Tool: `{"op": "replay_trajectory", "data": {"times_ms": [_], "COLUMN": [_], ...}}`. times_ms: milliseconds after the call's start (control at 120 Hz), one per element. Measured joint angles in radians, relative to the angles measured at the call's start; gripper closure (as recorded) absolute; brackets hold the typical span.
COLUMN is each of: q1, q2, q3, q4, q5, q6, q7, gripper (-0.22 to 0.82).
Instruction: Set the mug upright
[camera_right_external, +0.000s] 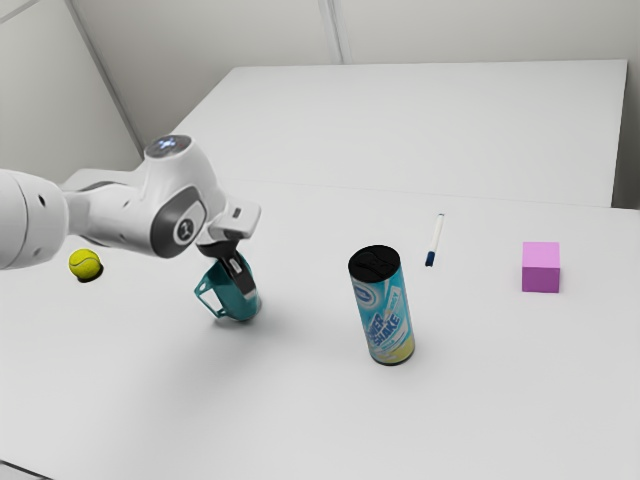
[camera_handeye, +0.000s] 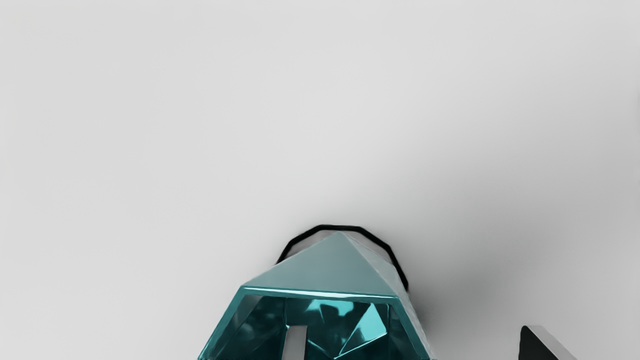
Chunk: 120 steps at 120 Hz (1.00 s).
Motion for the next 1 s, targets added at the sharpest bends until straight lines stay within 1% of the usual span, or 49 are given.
{"op": "replay_trajectory", "data": {"times_ms": [192, 267, 325, 467, 633, 692, 742, 825, 1000], "q1": [-0.012, -0.013, -0.012, 0.001, 0.066, 0.096, 0.106, 0.112, 0.113], "q2": [-0.060, -0.059, -0.045, 0.031, 0.175, 0.230, 0.250, 0.260, 0.263], "q3": [-0.002, -0.002, -0.003, -0.003, -0.007, -0.022, -0.026, -0.027, -0.027], "q4": [0.031, 0.090, 0.162, 0.417, 0.738, 0.844, 0.883, 0.903, 0.909], "q5": [0.000, -0.003, -0.011, -0.036, -0.057, -0.062, -0.070, -0.078, -0.085], "q6": [-0.011, -0.031, -0.063, -0.242, -0.510, -0.602, -0.665, -0.741, -0.827], "q7": [-0.005, -0.006, -0.007, -0.036, -0.101, -0.126, -0.145, -0.175, -0.224], "gripper": [0.10, 0.07, 0.06, 0.03, 0.01, 0.01, 0.01, 0.01, 0.00]}}
